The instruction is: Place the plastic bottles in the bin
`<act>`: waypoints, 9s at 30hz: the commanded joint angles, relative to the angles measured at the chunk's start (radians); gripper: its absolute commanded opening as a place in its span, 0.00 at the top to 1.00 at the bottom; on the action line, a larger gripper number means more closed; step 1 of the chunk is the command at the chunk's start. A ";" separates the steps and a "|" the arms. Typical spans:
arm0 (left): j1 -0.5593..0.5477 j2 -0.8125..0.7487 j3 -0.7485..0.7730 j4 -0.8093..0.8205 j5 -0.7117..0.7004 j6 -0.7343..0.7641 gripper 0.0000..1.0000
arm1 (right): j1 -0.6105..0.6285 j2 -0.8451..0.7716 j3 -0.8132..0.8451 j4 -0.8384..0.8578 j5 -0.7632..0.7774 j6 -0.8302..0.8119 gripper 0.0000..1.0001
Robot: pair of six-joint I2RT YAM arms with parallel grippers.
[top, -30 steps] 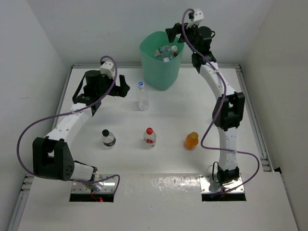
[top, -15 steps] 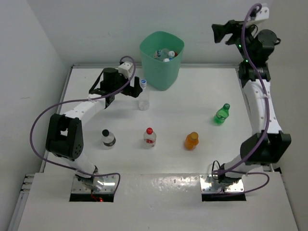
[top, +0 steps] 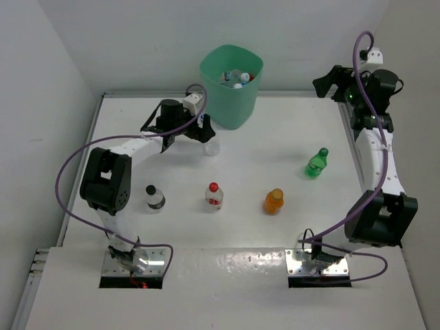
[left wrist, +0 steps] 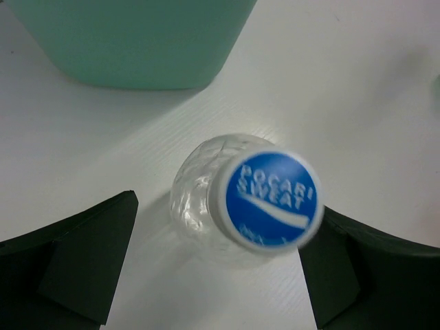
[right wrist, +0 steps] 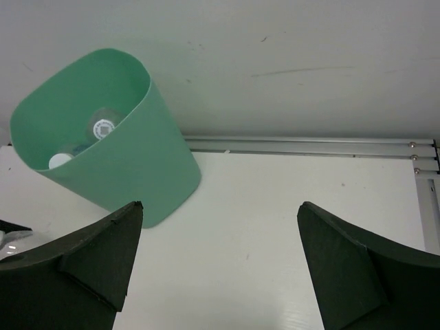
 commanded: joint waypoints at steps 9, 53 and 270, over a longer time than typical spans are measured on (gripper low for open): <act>-0.032 0.065 0.073 0.180 0.016 -0.210 0.50 | -0.009 -0.077 -0.024 0.020 -0.039 -0.029 0.09; -0.024 0.234 0.913 -0.056 -0.237 0.046 0.00 | -0.043 -0.164 -0.226 -0.006 -0.034 -0.061 0.10; -0.027 -0.396 0.320 0.120 -0.402 0.291 0.00 | 0.394 -0.403 -0.682 -0.551 -0.202 -0.752 0.07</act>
